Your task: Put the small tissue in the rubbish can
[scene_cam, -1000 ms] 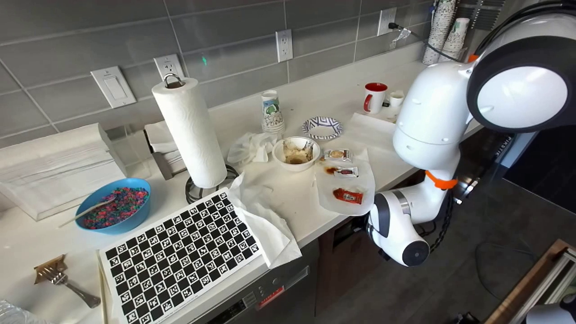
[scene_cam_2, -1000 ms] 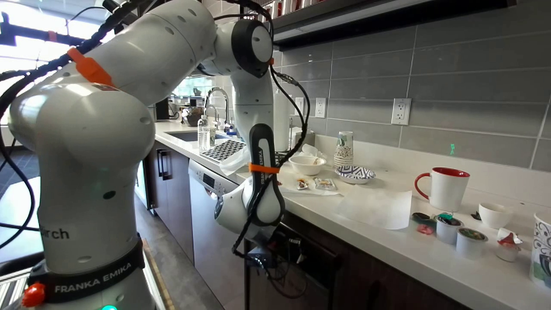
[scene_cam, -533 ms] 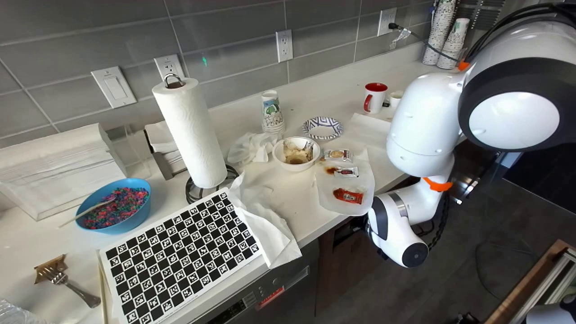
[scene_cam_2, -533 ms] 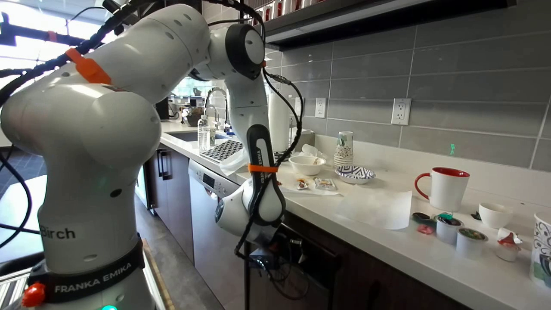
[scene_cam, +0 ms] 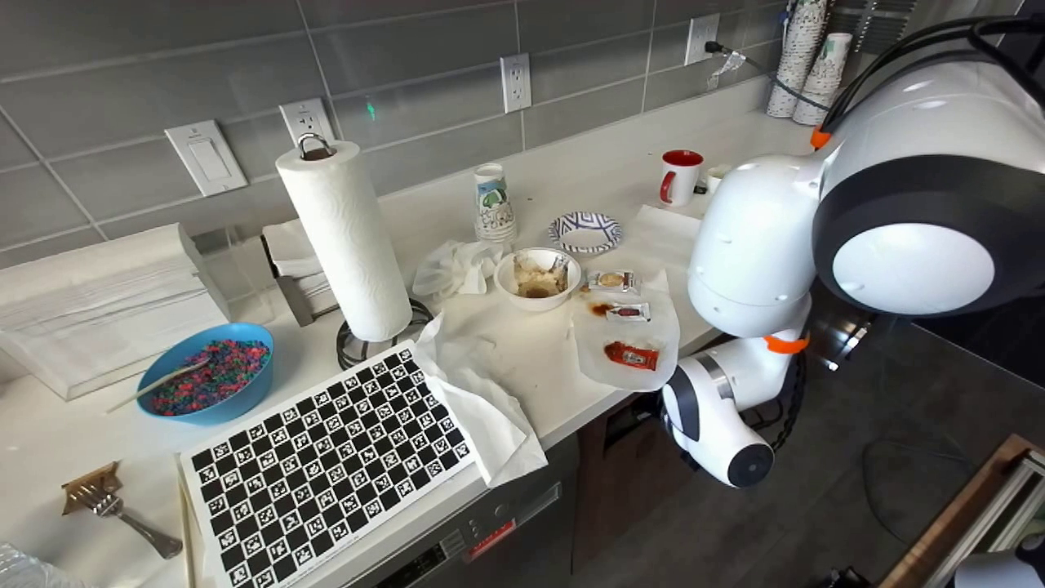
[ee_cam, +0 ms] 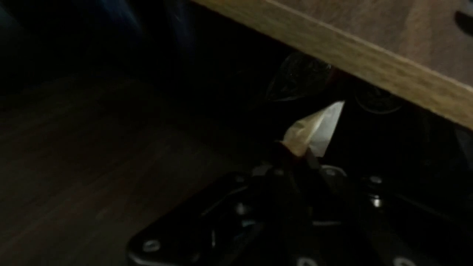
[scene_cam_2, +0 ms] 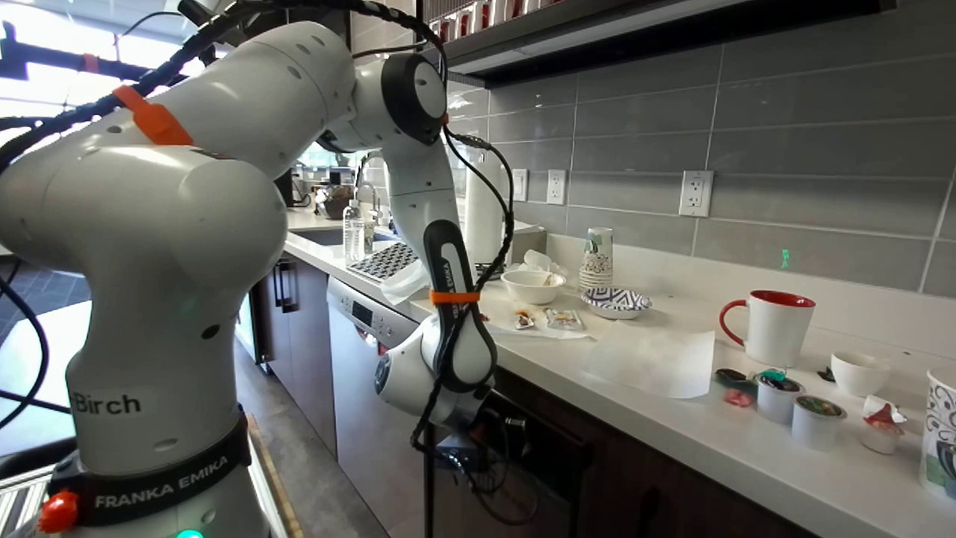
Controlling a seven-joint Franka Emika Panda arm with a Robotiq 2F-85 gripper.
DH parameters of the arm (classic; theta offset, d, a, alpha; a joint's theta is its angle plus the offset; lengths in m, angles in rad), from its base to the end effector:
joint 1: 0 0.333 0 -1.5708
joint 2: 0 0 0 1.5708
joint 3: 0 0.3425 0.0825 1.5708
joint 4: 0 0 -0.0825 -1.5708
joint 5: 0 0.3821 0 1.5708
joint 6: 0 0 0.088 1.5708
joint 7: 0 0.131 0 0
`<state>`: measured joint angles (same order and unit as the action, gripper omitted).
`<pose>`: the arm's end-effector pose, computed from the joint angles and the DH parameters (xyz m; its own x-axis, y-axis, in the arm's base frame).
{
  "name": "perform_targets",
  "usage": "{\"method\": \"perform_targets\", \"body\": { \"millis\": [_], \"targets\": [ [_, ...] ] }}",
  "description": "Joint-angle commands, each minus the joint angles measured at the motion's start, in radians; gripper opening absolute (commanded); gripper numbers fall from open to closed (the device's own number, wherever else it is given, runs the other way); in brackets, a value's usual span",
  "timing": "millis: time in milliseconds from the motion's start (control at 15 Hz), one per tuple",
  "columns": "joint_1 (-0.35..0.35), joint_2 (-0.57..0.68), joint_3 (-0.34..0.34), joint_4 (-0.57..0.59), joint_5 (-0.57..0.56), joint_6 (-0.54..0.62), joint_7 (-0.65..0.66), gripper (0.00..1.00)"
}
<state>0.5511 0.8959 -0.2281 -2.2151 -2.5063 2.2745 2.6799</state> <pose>0.4559 0.0972 -0.0313 0.5874 0.4063 0.6999 0.0365 -0.8773 0.4786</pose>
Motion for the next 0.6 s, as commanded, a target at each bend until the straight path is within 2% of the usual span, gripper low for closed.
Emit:
{"method": "perform_targets", "body": {
  "millis": [0,200,467,533],
  "targets": [
    [0.062,0.021,-0.065,0.047,-0.004,0.029,0.049,0.46],
    [0.088,0.035,-0.084,0.054,-0.004,0.045,0.071,0.67],
    [0.048,0.014,-0.057,0.040,-0.005,0.048,0.045,0.98],
    [0.040,0.005,-0.052,0.036,-0.005,0.061,0.045,1.00]
  ]
}}
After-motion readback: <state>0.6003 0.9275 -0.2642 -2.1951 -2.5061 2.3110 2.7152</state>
